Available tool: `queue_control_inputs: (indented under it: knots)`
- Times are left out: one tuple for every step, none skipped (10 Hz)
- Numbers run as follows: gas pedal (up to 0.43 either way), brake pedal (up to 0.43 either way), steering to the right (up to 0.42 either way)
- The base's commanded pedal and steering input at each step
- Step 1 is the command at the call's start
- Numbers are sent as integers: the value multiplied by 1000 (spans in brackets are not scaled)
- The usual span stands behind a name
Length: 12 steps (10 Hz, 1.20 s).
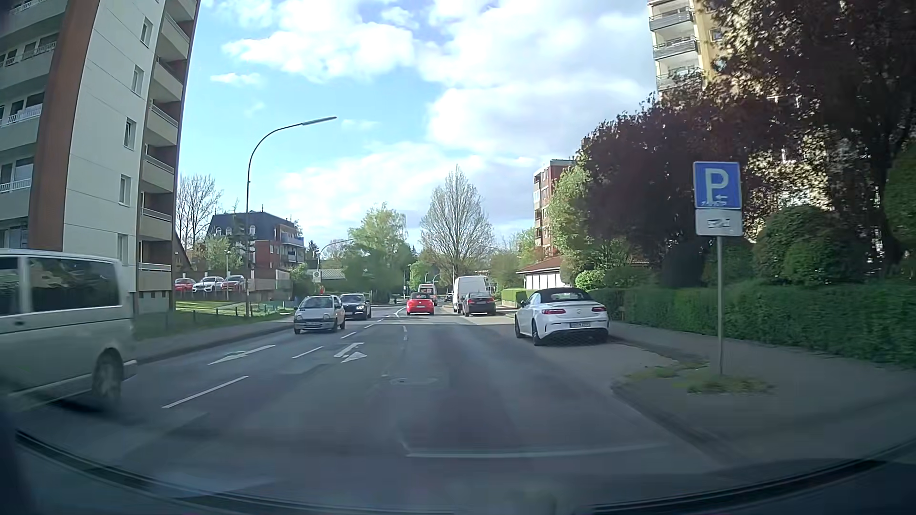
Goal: Follow the waypoints while adhering to traffic rules and regulations
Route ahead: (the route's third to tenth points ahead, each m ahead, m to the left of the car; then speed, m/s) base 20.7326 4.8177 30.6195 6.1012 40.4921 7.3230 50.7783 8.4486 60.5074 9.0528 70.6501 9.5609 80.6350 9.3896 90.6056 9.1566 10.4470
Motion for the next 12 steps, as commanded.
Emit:
queue_control_inputs:
  knots:
    - [118, 0, -37]
    - [118, 0, -36]
    - [110, 0, -36]
    - [110, 0, -36]
    - [110, 0, -34]
    - [110, 0, -34]
    - [110, 0, -34]
    - [110, 0, -34]
    - [110, 0, -33]
    - [110, 0, -31]
    - [110, 0, -28]
    - [110, 0, -28]
